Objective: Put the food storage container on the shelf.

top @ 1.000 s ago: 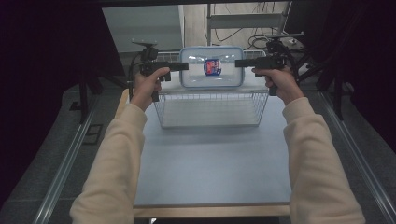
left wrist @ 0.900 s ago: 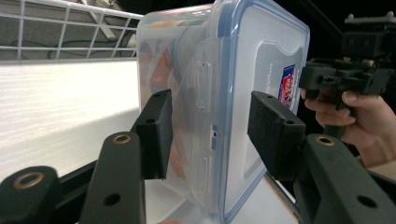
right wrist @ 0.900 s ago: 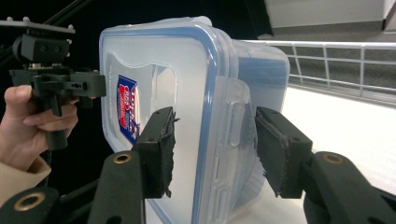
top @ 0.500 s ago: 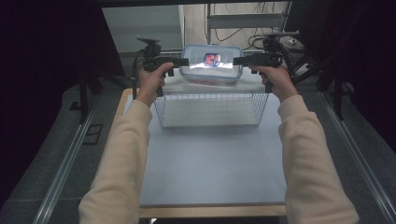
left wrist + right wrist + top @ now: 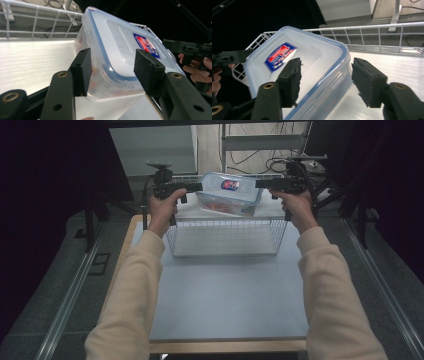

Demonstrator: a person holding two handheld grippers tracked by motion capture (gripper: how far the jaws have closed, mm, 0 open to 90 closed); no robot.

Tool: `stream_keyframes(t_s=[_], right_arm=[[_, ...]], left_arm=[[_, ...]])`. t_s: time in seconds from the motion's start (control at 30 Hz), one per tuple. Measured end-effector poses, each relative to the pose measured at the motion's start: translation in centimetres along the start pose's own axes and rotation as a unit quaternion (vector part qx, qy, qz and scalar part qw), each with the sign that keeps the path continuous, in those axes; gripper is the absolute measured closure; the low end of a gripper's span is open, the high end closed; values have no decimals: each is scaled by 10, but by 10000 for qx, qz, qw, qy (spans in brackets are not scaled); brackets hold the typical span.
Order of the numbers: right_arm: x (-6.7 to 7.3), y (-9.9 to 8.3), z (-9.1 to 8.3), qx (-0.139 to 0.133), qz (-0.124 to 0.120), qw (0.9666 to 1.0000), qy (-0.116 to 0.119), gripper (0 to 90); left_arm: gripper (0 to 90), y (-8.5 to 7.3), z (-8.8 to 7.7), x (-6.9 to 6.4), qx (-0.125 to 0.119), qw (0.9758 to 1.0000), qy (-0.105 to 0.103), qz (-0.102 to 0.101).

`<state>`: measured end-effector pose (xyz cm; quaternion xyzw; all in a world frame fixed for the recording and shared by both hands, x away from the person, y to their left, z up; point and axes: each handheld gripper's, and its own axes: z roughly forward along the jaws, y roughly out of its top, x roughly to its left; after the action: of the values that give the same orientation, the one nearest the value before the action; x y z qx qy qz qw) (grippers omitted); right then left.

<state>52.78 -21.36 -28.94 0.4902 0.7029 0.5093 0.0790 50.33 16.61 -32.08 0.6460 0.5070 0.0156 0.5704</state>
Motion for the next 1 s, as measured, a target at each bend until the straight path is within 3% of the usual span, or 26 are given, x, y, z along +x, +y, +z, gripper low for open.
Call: stream_keyframes(t_s=[0.33,0.57,0.7,0.87,0.9,0.93,1.0], right_arm=[[8,-14,-25,48,-357,9987,372,334],[7,-37,-46,24,-525,9966,632,299],[7,-59,-60,23,-696,9954,661,287],[6,-93,-74,60,-895,9937,669,276],[6,-93,-74,60,-895,9937,669,276],[5,-108,-78,86,-966,9930,674,274],[4,-123,-82,112,-1044,9922,678,274]], left_arm=[[434,-12,-29,-9,4,9992,2,389],[408,-33,-49,-23,20,9977,-90,677],[395,-62,-61,-32,101,9958,-174,891],[359,-97,-69,-33,182,9953,-358,879],[358,-97,-69,-33,182,9953,-358,879],[356,-112,-72,-34,195,9942,-333,1002],[352,-127,-76,-34,164,9934,-373,1070]])
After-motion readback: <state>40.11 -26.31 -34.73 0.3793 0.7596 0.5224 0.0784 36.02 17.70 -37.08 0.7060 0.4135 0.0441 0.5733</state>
